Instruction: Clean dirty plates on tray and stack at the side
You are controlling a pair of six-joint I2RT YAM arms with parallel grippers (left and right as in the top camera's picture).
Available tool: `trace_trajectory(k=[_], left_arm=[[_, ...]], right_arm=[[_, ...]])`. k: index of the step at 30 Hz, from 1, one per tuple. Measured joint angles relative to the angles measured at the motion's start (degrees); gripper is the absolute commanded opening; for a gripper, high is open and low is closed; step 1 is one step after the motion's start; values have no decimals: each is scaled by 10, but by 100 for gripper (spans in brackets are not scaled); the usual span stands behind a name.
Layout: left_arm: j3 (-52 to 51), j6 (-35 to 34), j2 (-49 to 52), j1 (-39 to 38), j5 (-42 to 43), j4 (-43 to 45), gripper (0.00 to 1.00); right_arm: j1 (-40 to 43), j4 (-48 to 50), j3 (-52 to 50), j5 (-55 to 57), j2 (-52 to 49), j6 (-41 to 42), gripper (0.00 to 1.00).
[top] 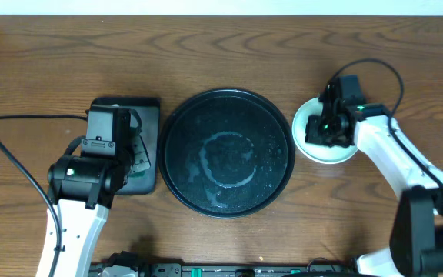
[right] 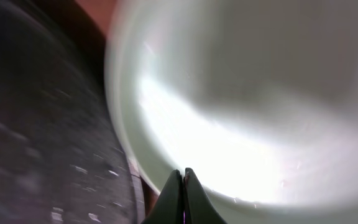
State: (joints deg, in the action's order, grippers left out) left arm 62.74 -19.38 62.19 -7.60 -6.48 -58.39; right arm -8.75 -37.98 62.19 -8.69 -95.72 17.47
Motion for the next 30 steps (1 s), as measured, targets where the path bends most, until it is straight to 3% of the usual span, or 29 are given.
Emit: trace_trajectory(k=[11,18,26,30], left_arm=[[0,56,132,6,-30,94,8],[0,92,245,59,-29,149,8],[0,134,314,90,26,156,9],[0,139,313,90,36,158,17]], right_arm=[[0,-27,10,9,33,-11,1],[0,-44,10,49,33,-23,1],[0,-44,10,59,33,-27,1],[0,-45,10,59,33,-27,1]])
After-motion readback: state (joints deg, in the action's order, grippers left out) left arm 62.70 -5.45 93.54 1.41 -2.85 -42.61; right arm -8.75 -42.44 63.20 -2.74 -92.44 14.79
